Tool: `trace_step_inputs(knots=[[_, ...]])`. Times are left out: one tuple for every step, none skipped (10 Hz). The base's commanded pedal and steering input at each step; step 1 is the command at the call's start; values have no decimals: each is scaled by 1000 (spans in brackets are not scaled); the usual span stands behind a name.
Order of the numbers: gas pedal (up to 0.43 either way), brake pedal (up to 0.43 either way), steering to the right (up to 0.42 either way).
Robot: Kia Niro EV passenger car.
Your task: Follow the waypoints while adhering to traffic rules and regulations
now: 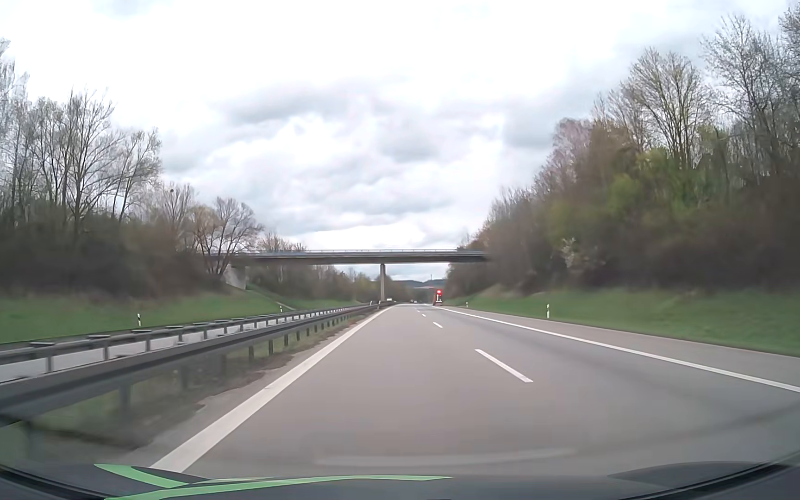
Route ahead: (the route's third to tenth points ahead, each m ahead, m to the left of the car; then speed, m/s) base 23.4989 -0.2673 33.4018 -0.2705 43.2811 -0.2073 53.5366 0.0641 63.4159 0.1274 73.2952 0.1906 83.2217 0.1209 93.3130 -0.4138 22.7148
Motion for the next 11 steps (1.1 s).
trace_step_inputs(knots=[[157,0,0],[157,0,0],[157,0,0],[157,0,0],[157,0,0],[157,0,0],[157,0,0],[157,0,0],[157,0,0],[157,0,0],[157,0,0]])
